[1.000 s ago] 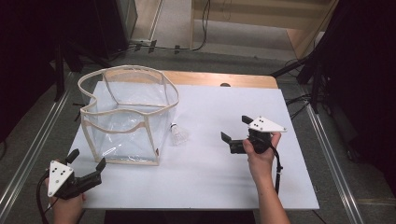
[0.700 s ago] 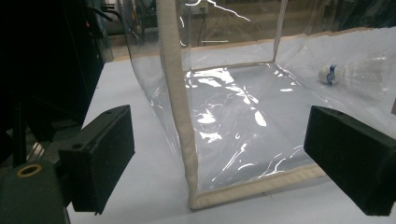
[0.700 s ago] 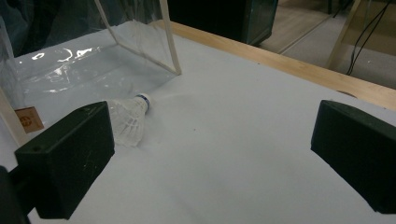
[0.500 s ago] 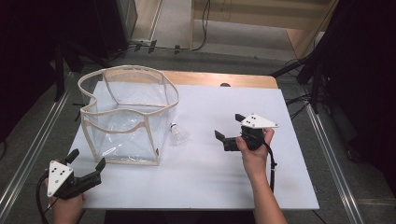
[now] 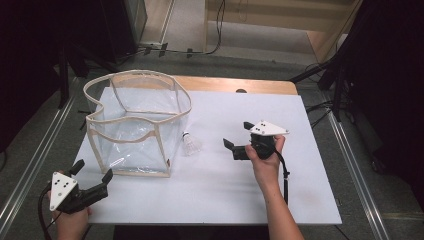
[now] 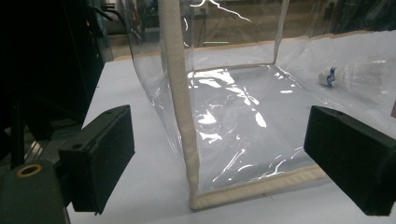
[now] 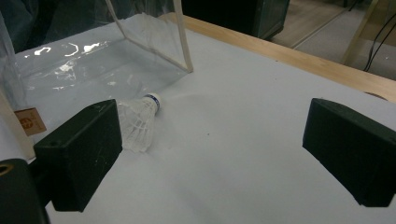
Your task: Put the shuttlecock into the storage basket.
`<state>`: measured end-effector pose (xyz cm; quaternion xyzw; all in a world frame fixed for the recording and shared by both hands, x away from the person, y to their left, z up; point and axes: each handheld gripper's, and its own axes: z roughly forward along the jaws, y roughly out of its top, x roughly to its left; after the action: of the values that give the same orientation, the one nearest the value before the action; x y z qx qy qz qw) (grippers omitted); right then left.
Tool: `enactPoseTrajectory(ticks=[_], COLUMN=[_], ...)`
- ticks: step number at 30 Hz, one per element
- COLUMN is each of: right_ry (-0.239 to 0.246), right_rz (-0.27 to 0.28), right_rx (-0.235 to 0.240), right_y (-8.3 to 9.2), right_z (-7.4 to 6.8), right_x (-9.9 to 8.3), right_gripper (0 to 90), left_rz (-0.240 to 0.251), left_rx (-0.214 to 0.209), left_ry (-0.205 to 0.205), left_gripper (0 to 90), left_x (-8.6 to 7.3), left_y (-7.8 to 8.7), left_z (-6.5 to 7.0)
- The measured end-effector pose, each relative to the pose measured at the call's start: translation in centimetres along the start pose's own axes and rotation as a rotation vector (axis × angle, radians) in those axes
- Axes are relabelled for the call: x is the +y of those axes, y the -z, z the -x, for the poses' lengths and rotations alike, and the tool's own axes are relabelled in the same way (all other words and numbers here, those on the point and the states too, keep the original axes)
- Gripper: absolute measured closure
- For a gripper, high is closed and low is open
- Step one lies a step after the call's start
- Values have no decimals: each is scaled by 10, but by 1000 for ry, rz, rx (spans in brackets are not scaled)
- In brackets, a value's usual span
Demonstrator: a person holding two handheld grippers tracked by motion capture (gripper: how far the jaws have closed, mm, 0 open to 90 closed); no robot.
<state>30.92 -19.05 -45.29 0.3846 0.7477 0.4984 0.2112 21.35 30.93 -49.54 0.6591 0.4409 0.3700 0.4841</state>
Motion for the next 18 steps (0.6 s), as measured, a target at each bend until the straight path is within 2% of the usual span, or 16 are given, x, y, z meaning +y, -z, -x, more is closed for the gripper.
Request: enactPoseTrajectory(ticks=[13, 18], right_ry=[27, 29], right_rz=[-41, -40], right_rx=[31, 41], right_y=[-25, -32], right_z=[-12, -16], right_x=[-1, 0], right_gripper=[31, 34], left_rz=[2, 2], left_rx=[-2, -4], left_ry=[-3, -5], left_gripper=[92, 92], left_x=[0, 0], left_y=[0, -1], left_z=[1, 1])
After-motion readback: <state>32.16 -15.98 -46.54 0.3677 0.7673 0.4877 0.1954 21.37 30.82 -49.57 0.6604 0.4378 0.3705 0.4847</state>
